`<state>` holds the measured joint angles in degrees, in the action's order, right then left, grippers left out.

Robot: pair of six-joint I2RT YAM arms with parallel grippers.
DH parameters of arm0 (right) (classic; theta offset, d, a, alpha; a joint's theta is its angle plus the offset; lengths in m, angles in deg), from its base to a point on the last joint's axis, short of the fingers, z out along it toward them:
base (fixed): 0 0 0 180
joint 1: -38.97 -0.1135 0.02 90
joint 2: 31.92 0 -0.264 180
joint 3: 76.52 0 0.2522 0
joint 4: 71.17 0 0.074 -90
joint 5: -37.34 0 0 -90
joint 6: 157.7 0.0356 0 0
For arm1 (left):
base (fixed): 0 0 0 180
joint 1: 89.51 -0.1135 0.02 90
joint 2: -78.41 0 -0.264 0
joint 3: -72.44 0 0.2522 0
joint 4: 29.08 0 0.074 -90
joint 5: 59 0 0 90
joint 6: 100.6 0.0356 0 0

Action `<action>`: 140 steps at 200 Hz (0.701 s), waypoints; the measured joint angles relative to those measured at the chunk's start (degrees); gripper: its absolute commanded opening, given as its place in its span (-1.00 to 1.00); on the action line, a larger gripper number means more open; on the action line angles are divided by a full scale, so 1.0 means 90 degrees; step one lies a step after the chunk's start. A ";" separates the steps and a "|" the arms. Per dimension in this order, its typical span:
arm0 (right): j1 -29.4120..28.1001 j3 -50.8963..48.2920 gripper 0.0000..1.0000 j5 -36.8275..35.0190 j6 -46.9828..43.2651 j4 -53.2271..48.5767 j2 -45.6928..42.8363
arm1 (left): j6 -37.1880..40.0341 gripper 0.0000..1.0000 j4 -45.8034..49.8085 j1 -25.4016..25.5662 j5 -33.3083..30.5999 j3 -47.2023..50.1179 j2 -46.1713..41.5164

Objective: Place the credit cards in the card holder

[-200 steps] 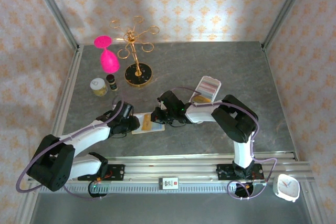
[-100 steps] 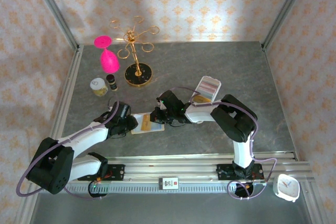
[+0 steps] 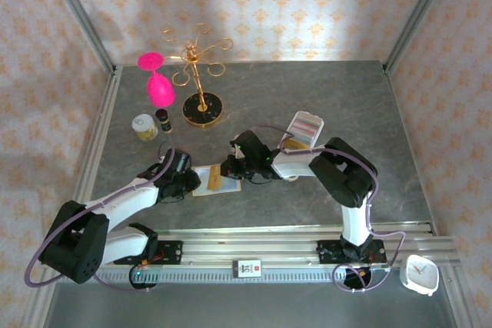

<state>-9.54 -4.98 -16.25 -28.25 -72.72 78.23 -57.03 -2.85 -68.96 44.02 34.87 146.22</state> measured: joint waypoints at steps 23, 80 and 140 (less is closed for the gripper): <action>0.0010 0.0041 -1.00 -0.0005 -0.0080 -0.0053 0.0000 | 0.0005 -0.52 -0.0046 0.0000 0.0005 0.0068 -0.0070; 0.0010 0.0083 -1.00 -0.0015 -0.0255 -0.0194 0.0000 | 0.0029 -0.36 -0.0175 0.0000 0.0068 0.0143 -0.0124; 0.0002 0.0080 -1.00 0.0068 -0.0420 -0.0226 0.0000 | 0.0046 -0.15 -0.0236 0.0000 0.0172 0.0121 -0.0138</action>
<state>-9.52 -4.26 -15.64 -32.04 -74.75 78.23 -56.62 -4.97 -68.96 45.57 35.96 144.98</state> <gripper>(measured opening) 0.048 0.414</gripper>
